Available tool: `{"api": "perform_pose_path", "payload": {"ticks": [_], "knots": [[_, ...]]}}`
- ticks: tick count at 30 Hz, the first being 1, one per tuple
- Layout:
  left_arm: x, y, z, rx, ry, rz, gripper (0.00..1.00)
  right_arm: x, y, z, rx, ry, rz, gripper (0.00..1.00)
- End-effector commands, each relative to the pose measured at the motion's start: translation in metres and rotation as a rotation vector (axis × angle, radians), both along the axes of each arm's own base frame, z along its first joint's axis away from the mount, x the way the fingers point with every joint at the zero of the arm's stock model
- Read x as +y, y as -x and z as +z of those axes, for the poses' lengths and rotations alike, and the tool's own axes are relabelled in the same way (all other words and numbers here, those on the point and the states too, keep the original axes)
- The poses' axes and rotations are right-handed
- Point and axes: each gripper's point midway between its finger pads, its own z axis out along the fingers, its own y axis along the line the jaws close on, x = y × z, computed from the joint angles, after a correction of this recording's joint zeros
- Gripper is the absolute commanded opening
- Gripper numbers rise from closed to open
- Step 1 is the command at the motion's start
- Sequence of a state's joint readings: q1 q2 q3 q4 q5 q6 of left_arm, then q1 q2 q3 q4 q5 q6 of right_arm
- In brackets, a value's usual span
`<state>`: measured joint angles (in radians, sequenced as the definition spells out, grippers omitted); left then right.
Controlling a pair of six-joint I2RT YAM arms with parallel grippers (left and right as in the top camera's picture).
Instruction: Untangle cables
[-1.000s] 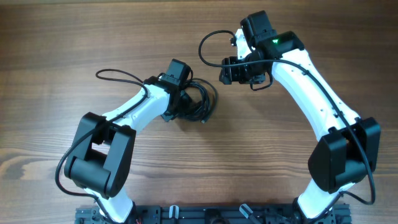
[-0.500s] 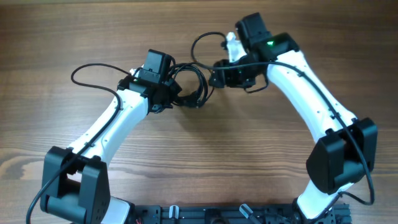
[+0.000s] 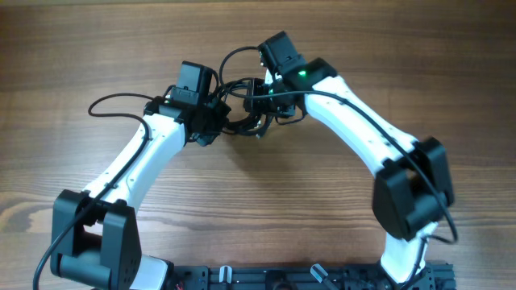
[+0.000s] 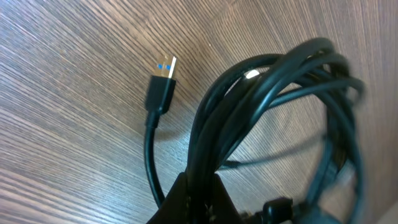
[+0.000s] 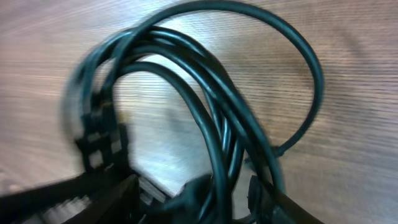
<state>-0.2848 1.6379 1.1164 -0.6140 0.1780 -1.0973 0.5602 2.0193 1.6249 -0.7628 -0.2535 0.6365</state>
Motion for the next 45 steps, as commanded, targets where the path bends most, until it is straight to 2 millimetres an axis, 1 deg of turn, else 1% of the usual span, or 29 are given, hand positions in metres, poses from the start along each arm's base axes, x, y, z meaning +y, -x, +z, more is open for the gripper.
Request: {"api": "perform_pose_path", "payload": {"ticks": [1,2,3,4,6,9,11,12,13,14,15,16,17,19,20,22,26,27,29,33,35,36,38,40,41,42,43,44,45], "knots": [[-0.012,0.000,0.011,-0.014,0.083,-0.043,0.04,-0.020,0.001,-0.037,0.089,0.071,-0.060,0.52],[-0.016,-0.006,0.020,-0.044,0.159,-0.092,0.04,-0.047,-0.002,-0.044,0.128,0.130,-0.132,0.51],[-0.014,-0.012,0.031,-0.064,0.256,-0.103,0.04,-0.067,-0.007,-0.046,0.151,0.141,-0.170,0.49],[-0.010,-0.018,0.039,-0.082,0.325,-0.099,0.04,-0.080,-0.011,-0.047,0.162,0.138,-0.185,0.47],[-0.004,-0.032,0.065,-0.156,0.476,-0.126,0.04,-0.089,-0.013,-0.048,0.184,0.092,-0.169,0.43],[0.004,-0.049,0.118,-0.319,0.703,-0.213,0.04,-0.086,-0.005,-0.053,0.203,0.055,-0.102,0.37],[0.004,-0.049,0.131,-0.334,0.762,-0.228,0.04,-0.084,0.001,-0.055,0.218,0.051,-0.076,0.35],[0.003,-0.048,0.143,-0.342,0.816,-0.249,0.04,-0.084,0.002,-0.055,0.216,0.050,-0.059,0.35],[0.001,-0.047,0.161,-0.384,0.870,-0.300,0.04,-0.085,0.003,-0.055,0.209,0.055,-0.032,0.35],[0.000,-0.043,0.188,-0.473,0.917,-0.411,0.04,-0.084,0.008,-0.055,0.198,0.059,0.045,0.33],[0.002,-0.041,0.200,-0.541,0.918,-0.482,0.04,-0.080,0.013,-0.051,0.193,0.037,0.106,0.28],[0.006,-0.036,0.212,-0.632,0.898,-0.578,0.04,-0.071,0.021,-0.041,0.181,-0.023,0.202,0.27],[0.011,-0.032,0.217,-0.715,0.862,-0.656,0.04,-0.064,0.024,-0.029,0.157,-0.070,0.254,0.27],[0.021,-0.036,0.212,-0.730,0.837,-0.630,0.04,-0.057,0.028,0.009,0.084,-0.135,0.296,0.30],[0.023,-0.040,0.209,-0.698,0.846,-0.581,0.04,-0.059,0.031,0.032,0.040,-0.140,0.298,0.33],[0.024,-0.044,0.209,-0.631,0.883,-0.502,0.04,-0.063,0.036,0.062,-0.023,-0.143,0.299,0.38],[0.025,-0.048,0.215,-0.526,0.961,-0.399,0.04,-0.075,0.041,0.136,-0.248,-0.134,0.278,0.57],[0.024,-0.047,0.216,-0.513,0.972,-0.390,0.04,-0.075,0.039,0.145,-0.288,-0.139,0.278,0.57],[0.022,-0.047,0.221,-0.518,0.980,-0.394,0.04,-0.073,0.034,0.151,-0.317,-0.152,0.264,0.58],[0.010,-0.042,0.223,-0.595,0.940,-0.494,0.04,-0.073,0.027,0.151,-0.326,-0.150,0.234,0.58],[-0.003,-0.038,0.221,-0.641,0.909,-0.568,0.04,-0.078,0.025,0.148,-0.323,-0.122,0.215,0.58],[-0.018,-0.033,0.216,-0.649,0.897,-0.622,0.04,-0.082,0.023,0.146,-0.315,-0.101,0.183,0.58],[-0.045,-0.026,0.193,-0.623,0.850,-0.659,0.04,-0.088,0.019,0.143,-0.318,-0.068,0.153,0.58],[-0.058,-0.031,0.156,-0.548,0.734,-0.586,0.04,-0.096,0.017,0.140,-0.300,-0.037,0.100,0.58],[-0.059,-0.033,0.128,-0.483,0.624,-0.520,0.04,-0.100,0.017,0.137,-0.292,-0.015,0.076,0.58],[-0.053,-0.035,0.090,-0.387,0.452,-0.422,0.04,-0.105,0.016,0.135,-0.286,0.011,0.052,0.59],[-0.046,-0.035,0.064,-0.329,0.289,-0.356,0.04,-0.108,0.015,0.134,-0.287,0.025,0.046,0.59],[-0.044,-0.034,0.048,-0.306,0.164,-0.324,0.04,-0.108,0.015,0.134,-0.288,0.027,0.045,0.59],[-0.049,-0.032,0.043,-0.306,0.107,-0.325,0.04,-0.108,0.015,0.134,-0.289,0.027,0.045,0.59]]}}
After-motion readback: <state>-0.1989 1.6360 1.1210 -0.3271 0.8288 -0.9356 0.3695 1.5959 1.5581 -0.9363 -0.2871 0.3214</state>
